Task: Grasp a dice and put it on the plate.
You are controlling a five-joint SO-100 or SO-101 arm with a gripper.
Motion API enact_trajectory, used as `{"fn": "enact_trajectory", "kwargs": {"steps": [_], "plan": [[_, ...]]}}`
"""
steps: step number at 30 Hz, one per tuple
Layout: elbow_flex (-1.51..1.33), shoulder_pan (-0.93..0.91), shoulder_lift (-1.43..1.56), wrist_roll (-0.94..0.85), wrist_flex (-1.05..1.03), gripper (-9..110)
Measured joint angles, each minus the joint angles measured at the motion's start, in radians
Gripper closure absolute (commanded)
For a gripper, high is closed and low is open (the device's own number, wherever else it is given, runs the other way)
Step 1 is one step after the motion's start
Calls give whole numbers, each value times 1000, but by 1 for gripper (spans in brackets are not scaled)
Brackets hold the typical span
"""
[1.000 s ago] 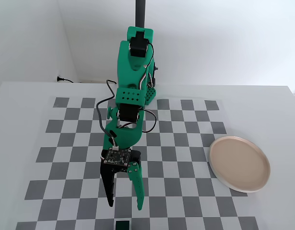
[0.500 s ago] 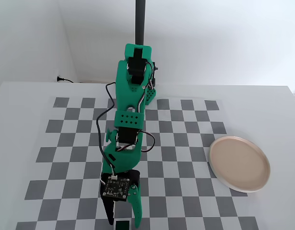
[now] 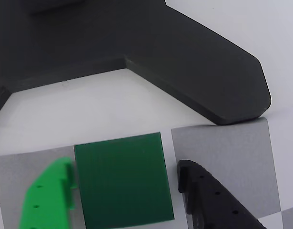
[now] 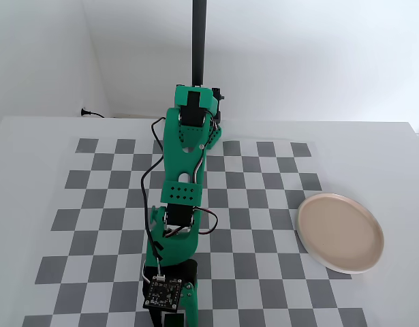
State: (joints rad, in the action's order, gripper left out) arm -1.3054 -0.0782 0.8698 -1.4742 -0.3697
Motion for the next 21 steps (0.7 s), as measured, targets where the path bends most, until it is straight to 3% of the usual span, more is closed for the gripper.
{"fn": "enact_trajectory", "kwargs": {"steps": [2,21], "plan": [[8,0,-6,0,0,105],[9,5,28,0,-60,106]]}}
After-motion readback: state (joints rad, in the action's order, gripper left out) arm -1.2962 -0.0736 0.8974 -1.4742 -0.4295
